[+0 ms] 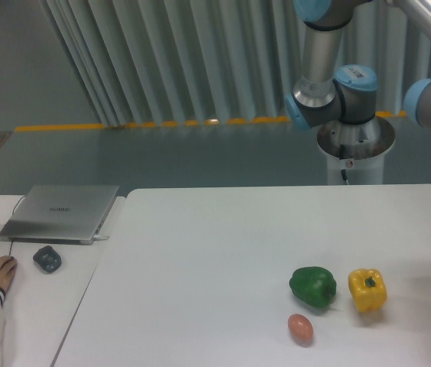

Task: Place the red peppers in a basket

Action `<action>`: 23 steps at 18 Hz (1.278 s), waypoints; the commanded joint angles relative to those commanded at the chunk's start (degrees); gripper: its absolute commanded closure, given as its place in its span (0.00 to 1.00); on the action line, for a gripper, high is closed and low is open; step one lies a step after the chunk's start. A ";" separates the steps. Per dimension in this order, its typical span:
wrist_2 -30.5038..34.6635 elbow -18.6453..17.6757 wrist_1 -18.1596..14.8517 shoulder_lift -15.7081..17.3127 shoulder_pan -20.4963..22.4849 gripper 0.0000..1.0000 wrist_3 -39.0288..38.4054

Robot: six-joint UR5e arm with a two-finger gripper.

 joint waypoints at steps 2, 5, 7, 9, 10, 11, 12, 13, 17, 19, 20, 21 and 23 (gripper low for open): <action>-0.17 0.00 0.09 0.00 0.35 0.04 0.09; -0.17 -0.44 0.09 0.09 0.35 0.00 0.00; -0.18 -0.53 0.09 0.17 0.44 0.00 0.09; -0.26 -0.62 0.09 0.26 0.35 0.00 -0.26; -0.26 -0.62 0.09 0.17 0.35 0.00 -0.79; -0.35 -0.70 0.01 0.17 0.00 0.00 -2.88; -0.61 -0.79 -0.08 0.35 -0.43 0.00 -4.03; -1.75 -0.88 -0.26 0.35 -0.87 0.00 -4.65; -8.25 -2.64 -3.06 1.84 -1.05 0.00 -7.12; -12.20 -2.73 -6.75 2.72 -1.58 0.00 -7.12; -13.70 -3.08 -8.24 3.51 -1.93 0.00 -7.12; -14.06 -3.43 -8.87 3.86 -2.98 0.00 -7.12; -14.93 -4.83 -11.40 5.17 -5.00 0.00 -7.21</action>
